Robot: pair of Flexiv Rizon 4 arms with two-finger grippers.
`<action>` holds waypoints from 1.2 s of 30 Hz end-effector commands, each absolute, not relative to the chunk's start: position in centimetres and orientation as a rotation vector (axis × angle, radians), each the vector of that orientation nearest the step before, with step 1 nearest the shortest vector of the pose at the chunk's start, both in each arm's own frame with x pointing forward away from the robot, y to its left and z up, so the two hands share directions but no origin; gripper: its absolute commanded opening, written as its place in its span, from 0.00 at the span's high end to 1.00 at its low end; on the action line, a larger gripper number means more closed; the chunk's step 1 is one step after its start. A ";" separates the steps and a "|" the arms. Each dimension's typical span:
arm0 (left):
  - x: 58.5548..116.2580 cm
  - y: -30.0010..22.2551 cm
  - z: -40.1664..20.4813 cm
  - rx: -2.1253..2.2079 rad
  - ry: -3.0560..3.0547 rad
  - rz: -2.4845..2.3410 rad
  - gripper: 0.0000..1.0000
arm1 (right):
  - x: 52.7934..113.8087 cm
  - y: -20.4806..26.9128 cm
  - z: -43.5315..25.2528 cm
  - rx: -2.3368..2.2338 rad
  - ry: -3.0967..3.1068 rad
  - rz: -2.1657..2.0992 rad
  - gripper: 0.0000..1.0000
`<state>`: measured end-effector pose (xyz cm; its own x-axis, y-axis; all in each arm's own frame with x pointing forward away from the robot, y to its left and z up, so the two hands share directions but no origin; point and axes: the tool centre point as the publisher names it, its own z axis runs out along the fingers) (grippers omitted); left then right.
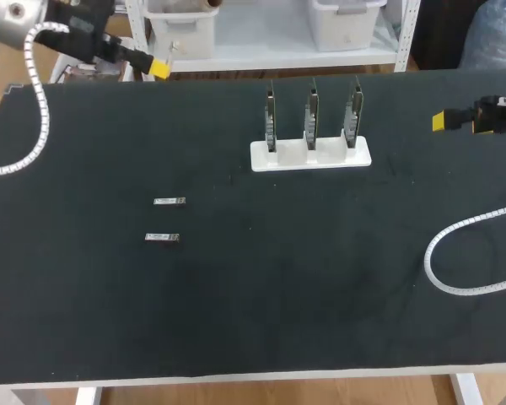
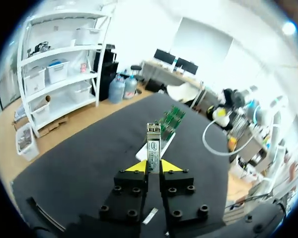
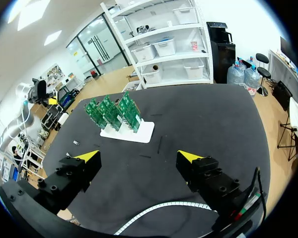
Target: Pick up the optical module with the left hand, and insert it into the network port with the right hand.
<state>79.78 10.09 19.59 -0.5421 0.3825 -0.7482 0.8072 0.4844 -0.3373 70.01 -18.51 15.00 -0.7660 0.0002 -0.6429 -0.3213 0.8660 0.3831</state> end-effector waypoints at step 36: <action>78.1 1.0 21.7 0.940 1.420 -1.049 1.00 | 70.0 -18.5 15.0 -0.231 2.373 0.636 0.00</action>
<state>77.56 1.93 22.08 -0.1252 0.0306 -0.9917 0.9479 0.2987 -0.1104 70.01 -18.50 15.00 -0.7660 0.0002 -0.6429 -0.3213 0.8660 0.3831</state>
